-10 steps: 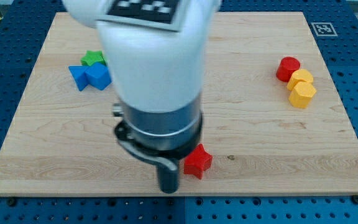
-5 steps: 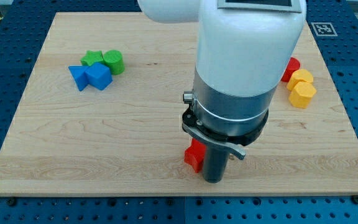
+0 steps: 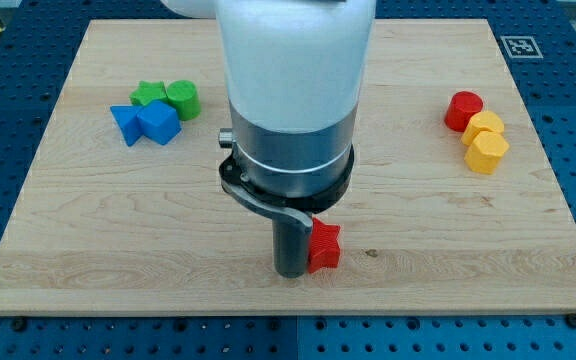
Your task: Push the red star towards the line of blocks
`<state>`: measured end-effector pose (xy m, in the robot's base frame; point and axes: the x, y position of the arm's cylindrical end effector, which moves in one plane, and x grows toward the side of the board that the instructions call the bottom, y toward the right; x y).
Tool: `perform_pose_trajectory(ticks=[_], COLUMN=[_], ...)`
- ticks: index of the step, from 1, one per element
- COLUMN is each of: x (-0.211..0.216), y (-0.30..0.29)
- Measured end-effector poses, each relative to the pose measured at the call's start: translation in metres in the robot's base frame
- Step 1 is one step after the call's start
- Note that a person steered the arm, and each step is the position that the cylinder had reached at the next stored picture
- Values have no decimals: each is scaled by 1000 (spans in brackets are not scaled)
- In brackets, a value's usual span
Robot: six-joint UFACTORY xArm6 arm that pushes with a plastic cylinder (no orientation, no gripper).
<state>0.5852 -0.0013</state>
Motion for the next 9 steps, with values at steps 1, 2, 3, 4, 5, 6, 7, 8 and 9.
perform_pose_trajectory(ticks=[1, 2, 3, 4, 5, 6, 7, 8, 9], x=[0, -5, -18, -20, -20, -20, -21, -29, -40], y=[13, 15, 16, 33, 54, 82, 102, 116, 130])
